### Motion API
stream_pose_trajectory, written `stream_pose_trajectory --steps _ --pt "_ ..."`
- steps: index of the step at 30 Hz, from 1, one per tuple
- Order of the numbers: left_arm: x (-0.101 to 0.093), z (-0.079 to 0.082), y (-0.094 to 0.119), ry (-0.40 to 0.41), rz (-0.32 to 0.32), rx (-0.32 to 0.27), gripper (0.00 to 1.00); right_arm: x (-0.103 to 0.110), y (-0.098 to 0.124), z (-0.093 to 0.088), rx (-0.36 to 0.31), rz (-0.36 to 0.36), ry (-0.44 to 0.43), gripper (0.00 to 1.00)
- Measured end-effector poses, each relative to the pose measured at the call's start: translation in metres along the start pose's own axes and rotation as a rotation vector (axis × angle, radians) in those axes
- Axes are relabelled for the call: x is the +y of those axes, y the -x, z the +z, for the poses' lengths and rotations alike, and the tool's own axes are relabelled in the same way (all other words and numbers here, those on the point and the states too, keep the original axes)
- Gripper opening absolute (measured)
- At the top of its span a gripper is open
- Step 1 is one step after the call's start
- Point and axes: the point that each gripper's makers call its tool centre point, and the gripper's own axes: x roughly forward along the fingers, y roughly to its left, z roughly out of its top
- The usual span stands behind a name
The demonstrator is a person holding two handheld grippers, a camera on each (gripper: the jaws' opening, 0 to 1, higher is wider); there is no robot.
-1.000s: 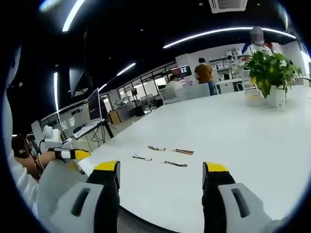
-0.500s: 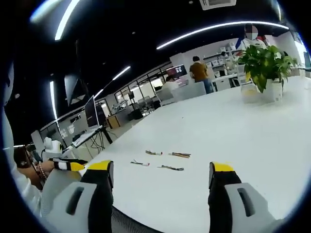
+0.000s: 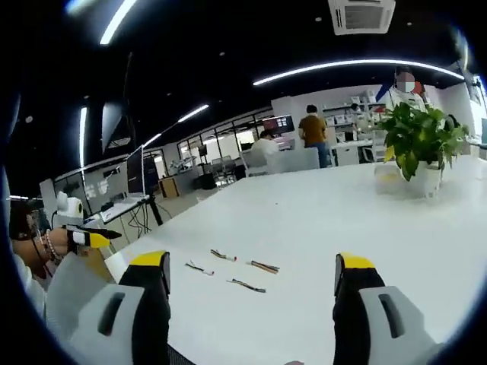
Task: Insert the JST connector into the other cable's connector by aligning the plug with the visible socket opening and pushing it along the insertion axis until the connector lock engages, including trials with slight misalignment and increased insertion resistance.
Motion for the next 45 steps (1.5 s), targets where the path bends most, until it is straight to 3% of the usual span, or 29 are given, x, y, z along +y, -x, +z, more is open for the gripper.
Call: stream_pose_trajectory --steps 7,14,19,26,37,45 --pt "0.000 0.015 -0.006 -0.013 -0.015 -0.023 0.99 -0.006 -0.003 0.003 0.013 -0.001 0.004 0.87" --pt "-0.003 0.017 -0.013 -0.057 -0.037 0.005 0.99 -0.016 -0.004 0.014 -0.008 -0.013 0.034 0.79" --pt "-0.003 0.023 -0.023 -0.050 -0.057 -0.001 0.99 -0.024 -0.011 0.019 0.000 -0.020 0.051 0.79" --pt "-0.004 0.040 -0.042 -0.046 -0.081 -0.037 0.99 -0.026 -0.027 0.016 0.036 -0.011 0.070 0.79" --pt "-0.007 0.036 -0.072 -0.064 -0.127 0.024 0.99 -0.023 -0.052 0.012 0.074 0.019 0.110 0.75" --pt "-0.004 0.045 -0.093 -0.071 -0.165 0.017 0.99 -0.025 -0.069 0.005 0.116 0.042 0.124 0.74"
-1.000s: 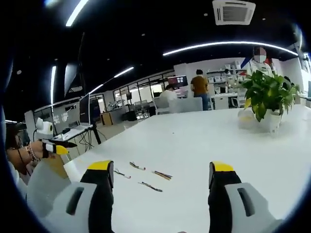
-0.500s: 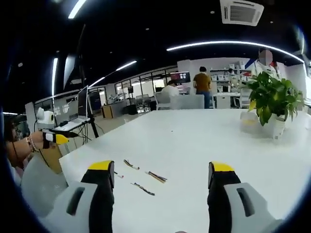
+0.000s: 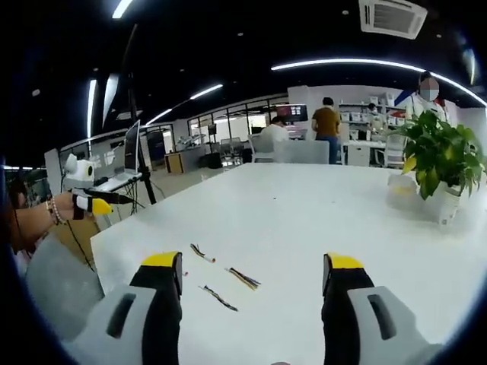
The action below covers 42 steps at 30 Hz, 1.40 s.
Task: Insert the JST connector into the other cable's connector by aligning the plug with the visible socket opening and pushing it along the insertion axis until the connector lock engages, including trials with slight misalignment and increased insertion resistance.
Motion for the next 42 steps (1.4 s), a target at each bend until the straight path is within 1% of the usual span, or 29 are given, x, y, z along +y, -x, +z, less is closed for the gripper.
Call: stream_pose_trajectory --steps 4,8,11,15,19,20,23,26,28,30,32,34,36,38,41,42 --pt "0.002 0.003 -0.010 -0.015 -0.014 -0.003 0.99 0.000 -0.009 -0.003 0.011 0.017 0.007 0.72" --pt "0.002 0.002 -0.021 -0.016 -0.044 0.001 0.99 0.001 -0.018 -0.010 0.041 0.042 0.026 0.71" --pt "0.000 0.003 -0.030 -0.025 -0.089 -0.004 0.99 0.001 -0.024 -0.015 0.059 0.058 0.039 0.70" --pt "0.000 0.005 -0.039 -0.034 -0.119 -0.013 0.99 -0.001 -0.032 -0.019 0.077 0.075 0.057 0.68" --pt "-0.001 0.006 -0.048 -0.058 -0.153 -0.023 0.99 -0.003 -0.041 -0.020 0.090 0.094 0.083 0.66" --pt "-0.002 0.007 -0.051 -0.073 -0.163 -0.033 0.99 -0.003 -0.044 -0.021 0.096 0.104 0.095 0.66" --pt "-0.003 0.008 -0.056 -0.104 -0.188 -0.036 0.99 -0.002 -0.051 -0.021 0.103 0.129 0.111 0.65" --pt "-0.001 0.008 -0.061 -0.111 -0.204 -0.039 0.95 -0.001 -0.059 -0.024 0.118 0.152 0.127 0.66" --pt "0.002 0.007 -0.065 -0.088 -0.213 -0.036 0.90 0.003 -0.064 -0.027 0.120 0.184 0.137 0.68" --pt "0.002 0.005 -0.069 -0.074 -0.234 -0.036 0.87 0.006 -0.067 -0.030 0.123 0.204 0.149 0.68" --pt "0.002 0.004 -0.073 -0.075 -0.244 -0.036 0.87 0.007 -0.070 -0.032 0.125 0.212 0.158 0.66" --pt "0.002 -0.003 -0.079 -0.079 -0.249 -0.010 0.91 0.009 -0.074 -0.035 0.125 0.234 0.167 0.64" --pt "0.000 -0.009 -0.084 -0.103 -0.270 0.007 0.91 0.014 -0.077 -0.037 0.116 0.273 0.180 0.61" --pt "-0.002 -0.013 -0.089 -0.127 -0.292 0.018 0.89 0.020 -0.079 -0.039 0.111 0.319 0.217 0.56" --pt "-0.005 -0.014 -0.098 -0.120 -0.317 0.007 0.89 0.028 -0.082 -0.044 0.131 0.368 0.246 0.54" --pt "-0.006 -0.015 -0.101 -0.119 -0.336 0.005 0.88 0.032 -0.082 -0.049 0.156 0.407 0.246 0.53"
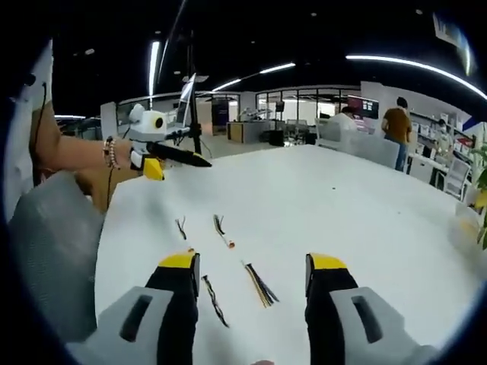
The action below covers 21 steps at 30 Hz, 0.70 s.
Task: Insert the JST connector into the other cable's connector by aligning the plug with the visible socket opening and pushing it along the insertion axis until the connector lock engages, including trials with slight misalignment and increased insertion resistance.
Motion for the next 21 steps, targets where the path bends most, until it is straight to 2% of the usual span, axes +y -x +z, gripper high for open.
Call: stream_pose_trajectory --steps 4,9,12,21 --pt "-0.001 0.002 -0.010 -0.012 -0.053 -0.026 0.78 0.005 -0.007 -0.003 0.008 0.051 0.049 0.46" --pt "-0.004 -0.002 -0.023 -0.018 -0.110 -0.036 0.77 0.004 -0.017 -0.006 0.022 0.096 0.064 0.44" --pt "-0.008 -0.010 -0.031 -0.035 -0.147 -0.017 0.77 0.002 -0.022 -0.010 0.032 0.117 0.074 0.42" --pt "-0.019 -0.024 -0.049 -0.061 -0.243 -0.005 0.67 0.001 -0.039 -0.022 0.061 0.163 0.088 0.40"
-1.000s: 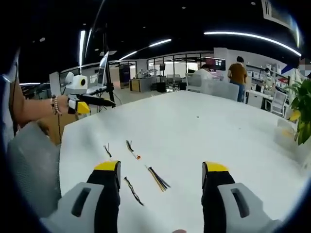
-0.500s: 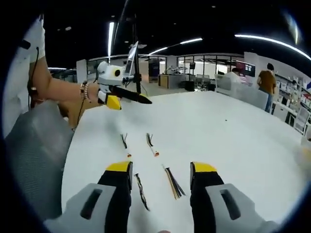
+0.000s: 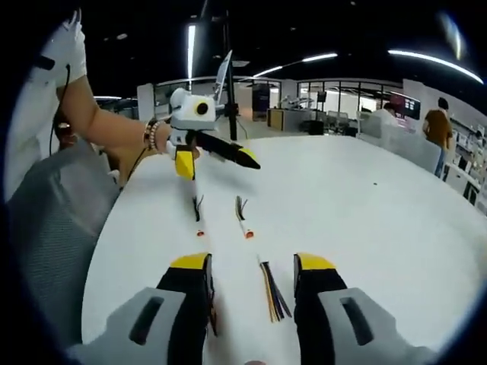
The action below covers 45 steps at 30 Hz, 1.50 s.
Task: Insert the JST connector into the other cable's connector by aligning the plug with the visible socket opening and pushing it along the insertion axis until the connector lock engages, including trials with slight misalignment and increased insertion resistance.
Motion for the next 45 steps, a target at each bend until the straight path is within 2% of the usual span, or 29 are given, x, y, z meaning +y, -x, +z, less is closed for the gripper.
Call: stream_pose_trajectory --steps 7,9,12,17,23,33,38,45 --pt "-0.003 -0.003 -0.013 -0.001 -0.053 -0.005 0.60 -0.004 -0.007 -0.007 0.006 0.022 0.005 0.38" --pt "-0.005 -0.010 -0.017 -0.033 -0.071 0.026 0.55 -0.005 -0.009 -0.009 0.010 0.029 0.009 0.36" --pt "-0.005 -0.020 -0.021 -0.038 -0.081 0.062 0.50 -0.006 -0.012 -0.013 0.015 0.040 0.007 0.34" --pt "-0.009 -0.023 -0.028 -0.062 -0.099 0.070 0.44 -0.011 -0.018 -0.018 0.016 0.055 0.011 0.30" --pt "-0.012 -0.029 -0.032 -0.097 -0.118 0.095 0.24 -0.013 -0.022 -0.021 0.012 0.071 0.013 0.25" --pt "-0.015 -0.037 -0.038 -0.111 -0.129 0.125 0.22 -0.008 -0.027 -0.022 0.011 0.084 0.049 0.14" --pt "-0.015 -0.038 -0.040 -0.129 -0.123 0.141 0.16 -0.007 -0.029 -0.024 0.020 0.086 0.057 0.09" --pt "-0.021 -0.039 -0.046 -0.134 -0.144 0.153 0.12 -0.008 -0.031 -0.022 0.011 0.082 0.067 0.05"
